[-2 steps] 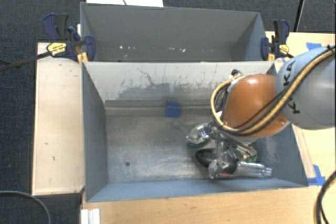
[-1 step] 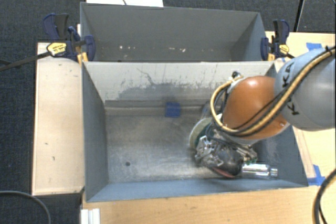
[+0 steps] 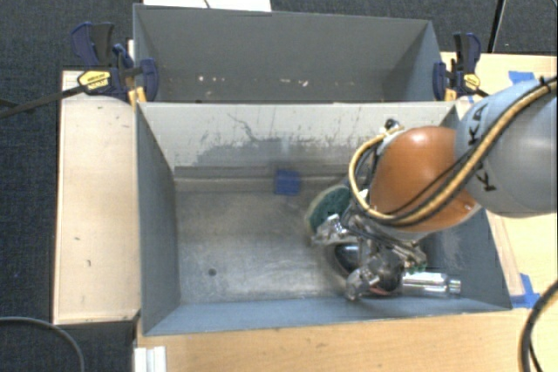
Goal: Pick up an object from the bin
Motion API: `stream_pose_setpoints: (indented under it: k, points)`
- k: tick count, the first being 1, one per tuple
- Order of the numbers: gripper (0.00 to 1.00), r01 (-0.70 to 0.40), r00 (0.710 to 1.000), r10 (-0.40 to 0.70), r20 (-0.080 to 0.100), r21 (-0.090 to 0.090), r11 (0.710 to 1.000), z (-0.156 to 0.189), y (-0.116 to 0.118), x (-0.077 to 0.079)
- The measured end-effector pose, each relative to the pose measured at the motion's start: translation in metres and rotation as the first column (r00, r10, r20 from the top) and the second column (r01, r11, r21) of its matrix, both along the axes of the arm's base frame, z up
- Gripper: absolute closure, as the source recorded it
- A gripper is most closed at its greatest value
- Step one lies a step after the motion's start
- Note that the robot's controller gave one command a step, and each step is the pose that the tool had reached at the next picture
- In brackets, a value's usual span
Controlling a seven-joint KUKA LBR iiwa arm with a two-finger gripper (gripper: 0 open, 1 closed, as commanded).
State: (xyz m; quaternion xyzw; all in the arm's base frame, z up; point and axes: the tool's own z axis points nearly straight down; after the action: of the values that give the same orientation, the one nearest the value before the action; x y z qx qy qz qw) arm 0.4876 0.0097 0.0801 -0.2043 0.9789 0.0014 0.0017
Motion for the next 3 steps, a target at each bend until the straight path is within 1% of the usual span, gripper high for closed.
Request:
stream_pose_setpoints:
  k: [1,2,3]
  points:
    - [0.00,-0.229,0.974,0.229,-0.003,0.010,0.973,-0.002,-0.043,0.024]
    - [0.00,-0.449,0.893,0.449,0.011,0.020,0.893,-0.008,-0.067,0.041]
    - [0.00,-0.443,0.897,0.443,0.004,0.005,0.897,-0.007,-0.075,0.040]
